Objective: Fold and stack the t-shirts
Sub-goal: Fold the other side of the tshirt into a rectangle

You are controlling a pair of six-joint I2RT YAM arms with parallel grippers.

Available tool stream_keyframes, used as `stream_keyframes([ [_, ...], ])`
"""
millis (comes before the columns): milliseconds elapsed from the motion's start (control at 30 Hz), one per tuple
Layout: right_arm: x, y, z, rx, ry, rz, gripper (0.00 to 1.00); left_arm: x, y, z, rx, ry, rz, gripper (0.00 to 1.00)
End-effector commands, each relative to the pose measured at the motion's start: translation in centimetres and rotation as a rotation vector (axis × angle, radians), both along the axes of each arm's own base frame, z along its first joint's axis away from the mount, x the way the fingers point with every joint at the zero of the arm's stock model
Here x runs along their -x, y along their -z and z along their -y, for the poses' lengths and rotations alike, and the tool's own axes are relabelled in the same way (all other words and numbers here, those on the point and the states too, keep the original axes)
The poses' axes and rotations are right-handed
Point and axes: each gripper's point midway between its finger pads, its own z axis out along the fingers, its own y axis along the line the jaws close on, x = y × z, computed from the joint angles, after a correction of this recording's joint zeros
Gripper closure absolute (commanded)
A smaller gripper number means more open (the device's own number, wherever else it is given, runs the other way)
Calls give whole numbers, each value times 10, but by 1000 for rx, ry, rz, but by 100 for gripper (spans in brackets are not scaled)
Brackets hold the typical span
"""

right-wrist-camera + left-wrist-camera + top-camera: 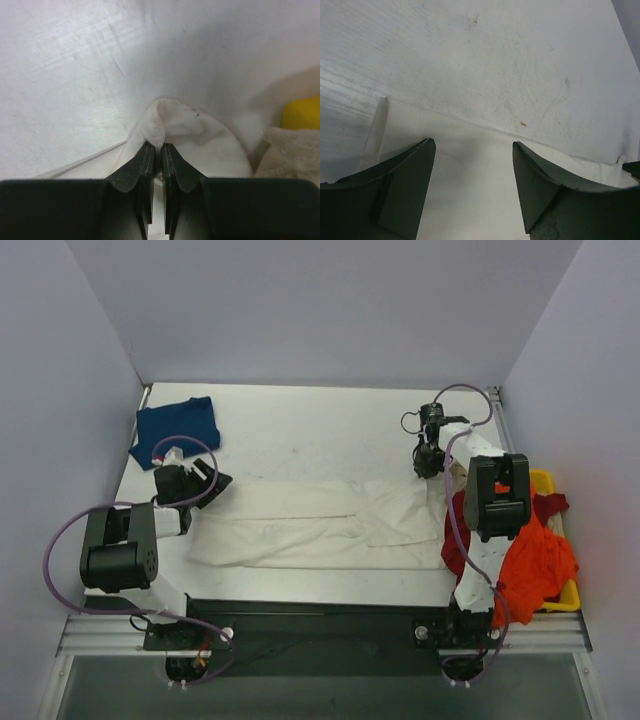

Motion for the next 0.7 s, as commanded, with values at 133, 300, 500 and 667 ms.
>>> stream_keyframes([
  [133, -26, 1, -26, 13, -50, -25, 100, 3, 11, -36, -10, -136, -36, 25],
  [300, -40, -3, -30, 27, -76, -14, 100, 9, 9, -47, -26, -183, -32, 25],
  [500, -58, -17, -13, 45, -46, 31, 86, 11, -20, -50, -110, -200, 30, 25],
  [667, -65, -49, -10, 58, -56, 95, 53, 16, -55, -11, -260, -112, 75, 25],
])
